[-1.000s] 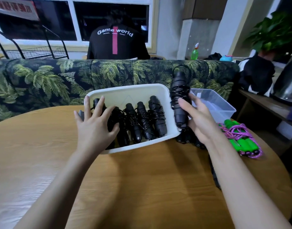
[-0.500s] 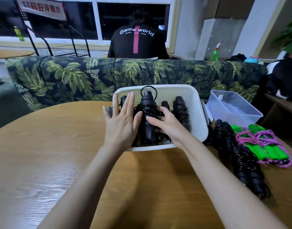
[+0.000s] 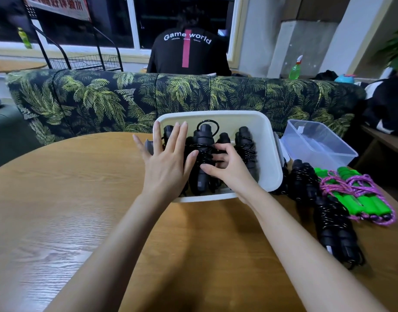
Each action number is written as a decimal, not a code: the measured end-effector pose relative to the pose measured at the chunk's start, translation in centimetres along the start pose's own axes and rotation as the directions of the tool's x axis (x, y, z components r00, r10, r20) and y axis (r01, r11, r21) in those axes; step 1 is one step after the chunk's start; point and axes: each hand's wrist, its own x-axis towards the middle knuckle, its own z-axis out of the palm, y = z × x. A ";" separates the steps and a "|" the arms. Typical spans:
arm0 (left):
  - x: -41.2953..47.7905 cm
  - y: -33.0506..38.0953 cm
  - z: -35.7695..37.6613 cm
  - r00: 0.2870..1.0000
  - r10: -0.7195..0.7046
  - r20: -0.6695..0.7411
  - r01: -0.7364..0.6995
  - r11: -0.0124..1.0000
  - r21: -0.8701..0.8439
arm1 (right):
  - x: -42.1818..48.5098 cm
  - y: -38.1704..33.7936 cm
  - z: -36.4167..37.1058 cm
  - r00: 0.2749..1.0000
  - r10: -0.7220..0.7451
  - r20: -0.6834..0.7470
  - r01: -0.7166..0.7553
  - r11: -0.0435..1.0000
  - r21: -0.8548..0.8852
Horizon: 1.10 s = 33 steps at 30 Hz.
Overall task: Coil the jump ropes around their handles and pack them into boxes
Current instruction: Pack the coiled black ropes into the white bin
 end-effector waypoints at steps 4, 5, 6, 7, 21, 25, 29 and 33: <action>0.7 1.9 -1.1 0.981 0.123 -0.153 -0.123 0.992 0.007 | 0.1 -0.3 -0.1 1.000 0.001 0.019 -0.001 1.000 0.016; 0.9 2.6 -1.2 0.969 0.174 -0.175 -0.179 0.984 -0.018 | 0.2 -0.2 -0.1 1.000 0.001 0.026 -0.002 1.000 0.027; 1.3 3.2 -1.1 0.964 0.198 -0.175 -0.213 0.975 -0.066 | 0.4 -0.2 -0.2 0.999 0.006 0.031 -0.008 0.999 0.044; 1.7 3.5 -0.9 0.969 0.187 -0.161 -0.209 0.970 -0.127 | 0.5 -0.1 -0.3 0.999 0.016 0.037 -0.018 0.998 0.064; 1.6 2.4 1.3 0.977 0.141 -0.161 -0.140 0.990 0.015 | -2.7 0.3 -4.1 0.945 -0.289 0.153 0.290 0.523 -0.801; 1.9 2.8 1.0 0.985 0.172 -0.032 -0.168 0.981 0.102 | -3.7 3.5 -6.0 0.848 -0.465 0.254 0.401 0.251 -0.881; 2.3 3.5 0.9 0.981 0.186 0.061 -0.194 0.968 0.160 | -3.2 5.4 -6.9 0.790 -0.560 0.249 0.444 0.243 -0.863; 2.4 2.5 0.5 0.994 0.079 0.081 -0.092 0.983 0.160 | -2.4 5.6 -6.0 0.754 -0.625 0.200 0.463 0.291 -0.837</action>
